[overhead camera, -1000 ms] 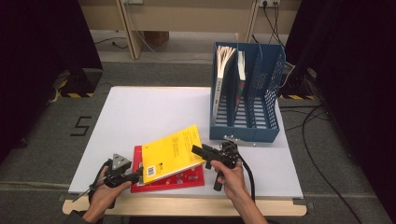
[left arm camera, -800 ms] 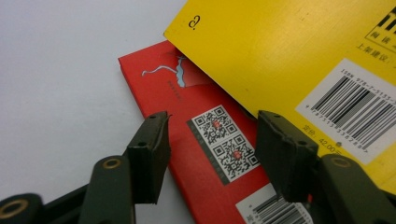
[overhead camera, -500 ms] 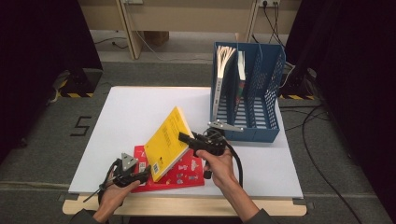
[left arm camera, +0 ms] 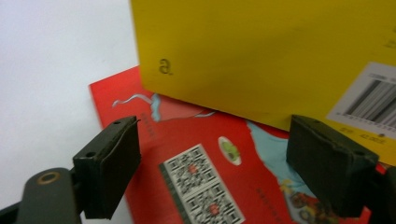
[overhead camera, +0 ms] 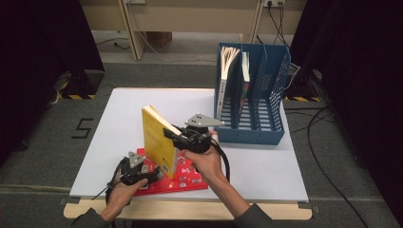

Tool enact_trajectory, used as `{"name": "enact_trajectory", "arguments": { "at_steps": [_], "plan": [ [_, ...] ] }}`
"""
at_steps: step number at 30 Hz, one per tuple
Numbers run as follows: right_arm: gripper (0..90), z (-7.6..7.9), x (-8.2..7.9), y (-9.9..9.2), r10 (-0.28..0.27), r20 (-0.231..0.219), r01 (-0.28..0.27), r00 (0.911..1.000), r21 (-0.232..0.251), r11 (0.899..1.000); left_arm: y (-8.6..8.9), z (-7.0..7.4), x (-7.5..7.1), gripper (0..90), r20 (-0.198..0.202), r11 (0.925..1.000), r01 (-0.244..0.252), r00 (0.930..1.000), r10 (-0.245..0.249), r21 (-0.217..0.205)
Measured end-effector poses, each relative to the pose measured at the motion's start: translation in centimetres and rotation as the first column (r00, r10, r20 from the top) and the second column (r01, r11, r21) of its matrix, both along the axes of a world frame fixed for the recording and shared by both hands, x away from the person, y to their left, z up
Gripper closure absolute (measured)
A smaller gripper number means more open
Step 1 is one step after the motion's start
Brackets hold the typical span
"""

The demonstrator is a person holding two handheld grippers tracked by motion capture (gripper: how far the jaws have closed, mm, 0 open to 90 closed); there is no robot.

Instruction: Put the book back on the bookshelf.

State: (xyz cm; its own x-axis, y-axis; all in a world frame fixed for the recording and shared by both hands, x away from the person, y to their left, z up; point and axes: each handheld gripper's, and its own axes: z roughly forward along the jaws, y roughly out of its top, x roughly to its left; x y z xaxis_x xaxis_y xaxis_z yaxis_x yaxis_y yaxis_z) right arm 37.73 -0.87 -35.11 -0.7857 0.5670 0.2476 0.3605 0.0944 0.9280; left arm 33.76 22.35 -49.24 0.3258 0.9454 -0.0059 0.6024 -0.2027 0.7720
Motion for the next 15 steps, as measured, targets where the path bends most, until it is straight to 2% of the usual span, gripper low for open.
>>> {"name": "enact_trajectory", "arguments": {
  "at_steps": [3,10,12,15],
  "plan": [
    [72.7,-0.4,-0.2,0.1,0.016,-0.013,-0.015,0.9998,0.035,0.999,0.8,-0.1,0.0,16.4,-0.011,0.9997,-0.016,0.9998,0.016,-0.019],
    [72.0,-0.7,-0.4,0.9,0.040,0.007,-0.040,0.9992,0.028,0.999,3.1,0.2,0.4,16.8,-0.012,0.9968,-0.069,0.9976,0.069,-0.040],
    [72.6,-0.8,-0.2,1.1,0.044,-0.010,-0.044,0.9990,0.045,0.998,3.8,0.3,0.5,16.7,-0.005,0.9948,-0.093,0.9957,0.093,-0.042],
    [73.6,-1.1,0.2,1.6,0.056,-0.005,-0.056,0.9984,0.047,0.997,5.3,0.3,0.9,16.6,-0.010,0.9903,-0.132,0.9913,0.131,-0.045]
  ]
}}
